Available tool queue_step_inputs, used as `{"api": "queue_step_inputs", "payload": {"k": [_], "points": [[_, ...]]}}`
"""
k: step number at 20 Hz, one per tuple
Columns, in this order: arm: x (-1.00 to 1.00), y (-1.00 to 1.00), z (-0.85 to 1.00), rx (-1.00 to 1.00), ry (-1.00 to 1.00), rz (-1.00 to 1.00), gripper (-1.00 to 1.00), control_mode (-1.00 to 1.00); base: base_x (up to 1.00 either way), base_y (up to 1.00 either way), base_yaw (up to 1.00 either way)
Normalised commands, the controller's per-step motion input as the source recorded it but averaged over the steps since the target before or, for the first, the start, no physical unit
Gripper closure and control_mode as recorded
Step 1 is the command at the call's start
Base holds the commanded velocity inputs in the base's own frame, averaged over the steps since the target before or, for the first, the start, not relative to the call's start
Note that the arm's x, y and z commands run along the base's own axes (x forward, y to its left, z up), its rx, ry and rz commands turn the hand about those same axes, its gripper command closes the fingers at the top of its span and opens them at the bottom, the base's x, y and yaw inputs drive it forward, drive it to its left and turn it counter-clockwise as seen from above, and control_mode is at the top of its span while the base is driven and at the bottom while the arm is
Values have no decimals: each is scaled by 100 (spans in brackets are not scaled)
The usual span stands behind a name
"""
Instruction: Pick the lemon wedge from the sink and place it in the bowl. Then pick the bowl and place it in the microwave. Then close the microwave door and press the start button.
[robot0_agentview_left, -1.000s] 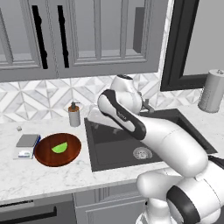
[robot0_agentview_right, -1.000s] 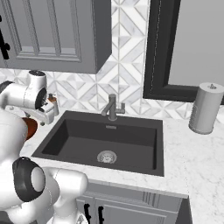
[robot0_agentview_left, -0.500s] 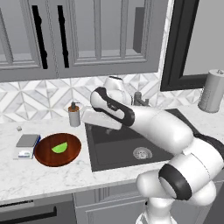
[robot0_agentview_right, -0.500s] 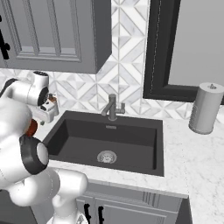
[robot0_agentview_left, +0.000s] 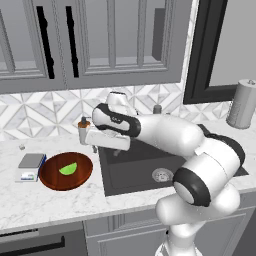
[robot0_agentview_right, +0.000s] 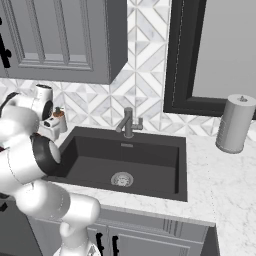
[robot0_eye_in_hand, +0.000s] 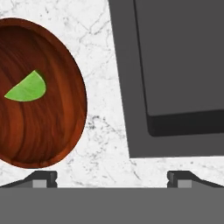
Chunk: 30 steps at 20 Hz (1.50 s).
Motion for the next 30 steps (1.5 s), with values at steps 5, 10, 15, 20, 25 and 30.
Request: {"api": "queue_step_inputs", "payload": {"k": [5,10,15,20,25,30], "points": [[12,20,-39,-1,2,0,-100,-100,0,0,0],[5,21,-33,0,0,0,-100,-100,0,0,0],[0,20,-26,0,0,0,-100,-100,0,0,0],[1,8,-25,0,0,0,-100,-100,0,0,0],[13,11,-27,0,0,0,-100,-100,0,0,0],[14,10,-27,0,0,0,-100,-100,0,0,0]]}}
